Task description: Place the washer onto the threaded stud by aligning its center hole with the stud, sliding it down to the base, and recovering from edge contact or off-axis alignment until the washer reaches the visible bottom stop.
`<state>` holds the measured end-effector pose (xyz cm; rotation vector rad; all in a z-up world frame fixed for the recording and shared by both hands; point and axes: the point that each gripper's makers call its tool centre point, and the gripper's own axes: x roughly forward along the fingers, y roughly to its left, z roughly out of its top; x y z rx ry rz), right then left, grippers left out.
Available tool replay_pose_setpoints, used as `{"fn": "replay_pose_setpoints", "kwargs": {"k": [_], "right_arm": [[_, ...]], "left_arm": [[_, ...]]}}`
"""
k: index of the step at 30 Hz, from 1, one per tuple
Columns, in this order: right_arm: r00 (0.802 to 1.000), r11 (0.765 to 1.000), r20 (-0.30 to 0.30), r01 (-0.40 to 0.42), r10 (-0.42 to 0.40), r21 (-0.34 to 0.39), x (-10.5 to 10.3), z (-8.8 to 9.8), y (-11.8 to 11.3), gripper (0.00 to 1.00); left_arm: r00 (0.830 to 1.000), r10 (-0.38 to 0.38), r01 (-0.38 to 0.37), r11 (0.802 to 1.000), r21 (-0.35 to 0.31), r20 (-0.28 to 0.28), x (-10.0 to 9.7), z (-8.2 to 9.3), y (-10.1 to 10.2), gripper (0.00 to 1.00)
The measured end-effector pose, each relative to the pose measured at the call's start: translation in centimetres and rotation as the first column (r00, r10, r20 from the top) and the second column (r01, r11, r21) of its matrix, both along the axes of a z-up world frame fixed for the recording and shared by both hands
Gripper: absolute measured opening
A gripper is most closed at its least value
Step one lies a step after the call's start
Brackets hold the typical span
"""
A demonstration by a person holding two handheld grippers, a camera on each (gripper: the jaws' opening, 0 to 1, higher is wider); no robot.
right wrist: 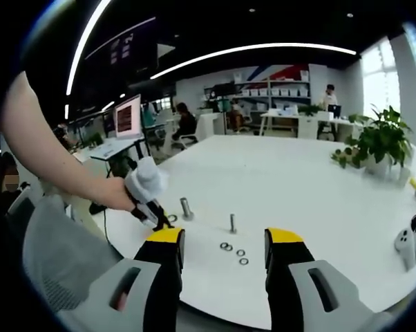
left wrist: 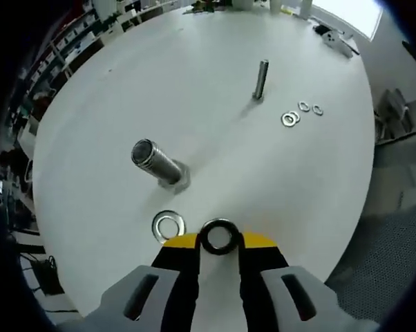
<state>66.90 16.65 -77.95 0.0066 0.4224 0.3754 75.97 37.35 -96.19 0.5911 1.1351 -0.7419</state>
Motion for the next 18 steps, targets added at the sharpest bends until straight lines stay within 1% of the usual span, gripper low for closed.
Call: {"fn": "replay_pose_setpoints", "kwargs": {"k": [8,13,18], "right_arm": [[1.0,1.0,-0.013,-0.013,0.013,-0.007,-0.1,-0.3,0.3,0.49],[1.0,1.0,-0.017,-0.013,0.013,-0.008,-0.1,-0.4,0.2,0.49],[0.999,1.0,-0.021,-0.027,0.027,-0.012,-0.2,-0.5,0.5,0.49]], "left_arm": [[0.999,0.021,-0.02,0.999,-0.032,0.028,0.6,0.9,0.2,0.19],[0.998,0.03,-0.028,0.998,-0.052,0.05,0.7,1.7,0.3,0.19],[0.996,0.046,-0.039,0.996,-0.086,0.081,1.2,3.0,0.3,0.19]]}}
